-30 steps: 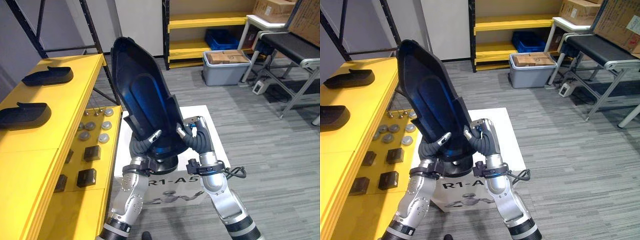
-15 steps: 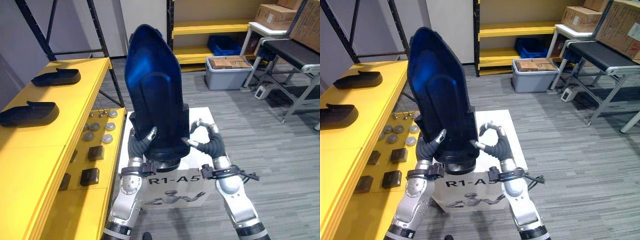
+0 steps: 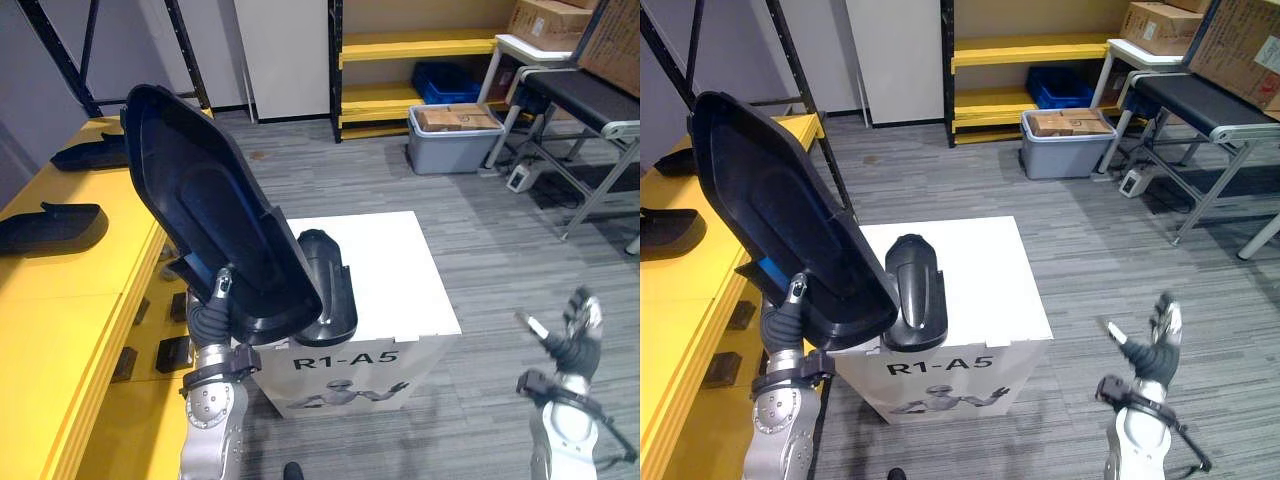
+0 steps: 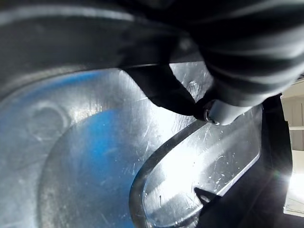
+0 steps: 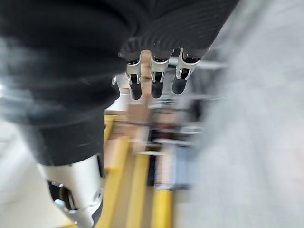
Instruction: Walk over and take plastic housings, then place them on the shelf
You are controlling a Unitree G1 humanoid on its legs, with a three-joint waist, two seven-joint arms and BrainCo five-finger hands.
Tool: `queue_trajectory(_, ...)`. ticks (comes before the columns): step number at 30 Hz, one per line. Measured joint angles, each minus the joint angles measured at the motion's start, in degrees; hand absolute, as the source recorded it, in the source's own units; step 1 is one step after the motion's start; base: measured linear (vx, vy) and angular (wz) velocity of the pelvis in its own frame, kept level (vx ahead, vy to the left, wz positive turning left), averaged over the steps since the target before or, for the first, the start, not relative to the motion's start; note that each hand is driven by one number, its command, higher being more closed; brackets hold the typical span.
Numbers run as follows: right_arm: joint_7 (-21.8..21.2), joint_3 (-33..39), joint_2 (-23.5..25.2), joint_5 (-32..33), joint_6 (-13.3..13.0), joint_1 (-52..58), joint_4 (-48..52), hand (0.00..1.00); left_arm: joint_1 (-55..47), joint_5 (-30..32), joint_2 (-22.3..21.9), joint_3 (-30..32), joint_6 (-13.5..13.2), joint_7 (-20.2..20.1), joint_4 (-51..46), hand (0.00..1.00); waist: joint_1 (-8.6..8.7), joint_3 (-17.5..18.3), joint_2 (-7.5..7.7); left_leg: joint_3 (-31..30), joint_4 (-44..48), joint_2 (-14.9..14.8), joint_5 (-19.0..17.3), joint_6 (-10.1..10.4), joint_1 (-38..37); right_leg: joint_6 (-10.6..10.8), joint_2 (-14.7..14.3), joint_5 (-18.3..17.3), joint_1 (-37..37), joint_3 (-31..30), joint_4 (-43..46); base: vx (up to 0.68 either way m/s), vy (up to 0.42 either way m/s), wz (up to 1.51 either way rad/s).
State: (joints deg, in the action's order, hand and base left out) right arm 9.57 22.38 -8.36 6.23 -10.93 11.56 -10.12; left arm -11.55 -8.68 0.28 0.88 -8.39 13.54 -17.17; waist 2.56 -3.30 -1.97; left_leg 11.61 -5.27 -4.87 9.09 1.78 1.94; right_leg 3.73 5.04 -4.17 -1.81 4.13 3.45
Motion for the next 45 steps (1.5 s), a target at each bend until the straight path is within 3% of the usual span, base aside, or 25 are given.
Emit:
queue_trajectory(4,-3.0,-1.34,1.96,-0.01,1.74,2.49,-15.18,0.0,-4.67,-0.1,-2.23,-0.07,0.01,-1.51,-0.25,1.0,-0.32,-0.07,0.12,-1.13,0.01,-0.01,0.01,0.01,-0.09,0.01,-0.02,0.0,-1.0,1.43,0.05,0.0,-0.002,0.14)
queue_trajectory(8,-5.61,-7.59,3.78,-0.55,3.46,4.87,-22.56,0.0,-6.9,-0.12,-3.13,-0.16,0.02,-2.46,-0.49,1.0,-1.19,-0.18,0.24,-4.21,0.02,0.06,0.28,0.19,0.14,0.22,0.12,-0.27,-2.47,4.89,0.23,-0.02,-0.016,0.41)
queue_trajectory(11,-7.6,-13.26,5.47,-2.66,3.82,5.47,-25.3,0.0,-6.99,-0.09,-3.65,-0.28,0.05,-2.66,-1.26,1.0,-2.85,-0.78,0.6,-9.26,0.06,1.2,0.75,0.52,1.57,0.32,0.72,-2.29,-3.37,10.23,2.81,-0.04,-0.014,0.94)
queue_trajectory(12,-7.9,-14.59,6.18,-3.57,3.91,5.48,-25.74,0.0,-7.27,-0.08,-3.69,-0.31,0.07,-2.67,-2.19,1.0,-3.64,-1.12,1.12,-11.96,0.13,2.01,0.87,0.53,2.7,0.54,1.23,-3.44,-3.37,13.24,4.45,-0.06,-0.017,1.49)
queue_trajectory(14,-7.89,-16.2,6.31,-4.09,3.94,4.62,-26.16,0.0,-7.88,-0.12,-3.72,-0.28,0.07,-2.54,-3.85,1.0,-4.5,-1.65,0.79,-14.45,1.51,3.09,0.13,-0.1,5.62,0.72,2.29,-4.55,-3.54,20.0,6.54,-0.05,-0.005,1.79)
queue_trajectory(15,-7.86,-16.24,6.32,-4.56,3.95,3.89,-26.77,0.0,-8.03,-0.15,-3.74,-0.15,0.06,-2.49,-4.23,1.0,-4.8,-2.67,1.97,-13.04,3.0,3.82,-2.56,-0.87,7.32,0.63,4.08,-4.42,-3.86,24.91,6.5,-0.04,0.066,2.06)
queue_trajectory(16,-7.84,-16.31,6.05,-5.04,3.95,2.3,-28.53,0.0,-8.05,-0.18,-3.74,-0.07,0.1,-2.28,-3.9,1.0,-5.65,-3.35,2.96,-7.43,8.21,3.75,-4.71,-2.41,10.13,0.65,6.18,-4.43,-4.76,29.09,6.74,-0.02,0.092,1.96)
queue_trajectory(17,-7.83,-16.19,5.66,-5.1,4.01,1.61,-29.34,0.0,-8.08,-0.19,-3.77,0.15,0.12,-2.07,-3.69,1.0,-6.29,-3.64,3.13,-3.9,11.71,3.3,-5.29,-2.86,11.23,0.68,7.07,-4.42,-5.36,30.8,7.2,0.12,0.147,1.66)
queue_trajectory(19,-7.35,-15.84,3.54,-6.4,4.08,0.1,-31.23,0.0,-8.76,-0.18,-3.87,0.54,0.05,-1.35,-2.49,1.0,-6.28,-3.53,1.47,8.5,17.81,-0.71,-8.3,-5.76,10.51,1.77,7.77,-4.51,-7.99,36.26,9.2,0.23,0.118,1.5)
queue_trajectory(20,-7.17,-15.79,2.76,-6.82,4.31,-0.91,-32.61,0.0,-8.11,-0.13,-3.82,0.41,0.05,-1.34,-0.8,1.0,-5.71,-3.65,1.69,10.97,15.87,0.4,-9.37,-7.37,9.56,2.1,9.59,-4.62,-8.79,38.98,10.79,0.16,0.098,1.37)
queue_trajectory(22,-6.91,-15.64,2.28,-7.59,4.36,-3.25,-33.74,0.0,-7.68,-0.09,-3.8,0.45,0.11,-1.21,0.66,1.0,-4.92,-3.92,1.84,14.8,13.01,2.15,-9.33,-7.36,8.8,2.25,10.7,-4.0,-9.55,41.0,8.88,0.17,0.151,1.31)
queue_trajectory(25,-6.9,-15.88,2.82,-8.3,5.12,-6.76,-35.14,0.0,-6.8,0.0,-3.82,0.89,0.69,-0.94,4.12,1.0,-4.86,-4.36,1.9,12.95,11.95,6.05,-8.99,-9.4,8.63,1.66,11.82,-3.14,-11.64,40.46,6.19,0.12,0.215,0.71)
queue_trajectory(27,-7.04,-15.86,2.9,-8.9,5.21,-7.83,-35.09,0.0,-6.32,0.26,-3.78,0.8,1.3,-0.61,4.9,1.0,-4.69,-4.76,1.82,11.58,12.77,7.23,-9.86,-9.83,7.86,1.99,14.62,-2.32,-11.11,40.28,12.34,0.1,0.19,0.44)
queue_trajectory(28,-7.06,-16.09,2.89,-9.08,5.24,-7.9,-35.09,0.0,-5.83,1.38,-3.75,0.35,1.42,-0.14,4.98,1.0,-4.6,-5.14,1.72,10.14,12.65,7.56,-10.31,-9.64,6.88,0.08,16.32,-3.35,-9.27,37.2,19.13,0.06,0.102,0.4)
queue_trajectory(29,-7.06,-16.31,2.88,-9.08,5.25,-7.75,-35.07,0.0,-5.37,1.88,-3.73,0.07,1.44,0.05,5.24,1.0,-4.24,-5.32,1.58,9.02,12.31,7.72,-10.29,-9.58,6.3,-0.86,15.98,-4.61,-7.82,33.24,22.17,0.09,0.094,0.71)
queue_trajectory(32,-6.99,-18.02,3.1,-9.05,5.3,-6.2,-33.31,0.0,-1.89,3.66,-3.43,-1.62,1.45,0.91,7.23,1.0,-1.76,-6.05,1.45,3.29,9.54,8.93,-9.52,-8.45,3.42,0.35,7.01,-10.88,0.56,8.86,28.02,0.09,0.043,0.88)
queue_trajectory(34,-6.86,-18.24,3.85,-8.87,5.31,-3.98,-31.84,0.0,1.06,4.37,-2.84,-4.8,1.45,1.79,9.27,1.0,-1.29,-6.2,1.81,0.47,8.66,10.62,-9.23,-8.03,1.7,1.25,1.94,-12.28,6.5,-4.31,27.92,0.07,-0.017,0.83)
queue_trajectory(37,-6.69,-18.35,5.43,-8.78,5.46,0.31,-27.5,0.0,2.92,4.47,-3.1,-8.64,1.45,2.35,9.19,1.0,-0.21,-6.16,2.28,-3.3,9.91,12.49,-10.02,-9.16,1.23,1.62,0.22,-12.16,9.98,-11.47,24.67,0.07,-0.092,0.98)
queue_trajectory(39,-6.67,-18.46,6.87,-8.78,5.62,2.05,-25.82,0.0,2.91,4.49,-3.1,-9.63,1.45,2.35,9.06,1.0,-1.57,-5.42,3.61,-3.93,10.31,13.08,-10.94,-9.36,0.44,1.74,1.27,-11.04,9.75,-11.02,19.37,0.13,-0.125,0.48)
queue_trajectory(43,-6.68,-18.6,8.43,-8.79,5.83,3.27,-23.95,0.0,3.01,4.45,-3.1,-9.85,1.46,2.4,9.36,1.0,-2.6,-2.88,4.22,-1.93,11.84,9.91,-14.06,-7.03,-0.25,1.25,0.43,-3.45,4.33,-7.88,10.28,0.2,-0.15,0.01)
queue_trajectory(45,-6.7,-18.59,8.73,-8.79,5.83,3.95,-22.76,0.0,3.5,4.46,-3.05,-10.72,1.53,2.38,9.4,1.0,-2.87,-1.75,4.48,-1.5,12.99,9.02,-15.19,-5.75,0.0,0.82,-0.12,-2.86,3.1,-7.83,8.18,0.2,-0.067,-0.15)
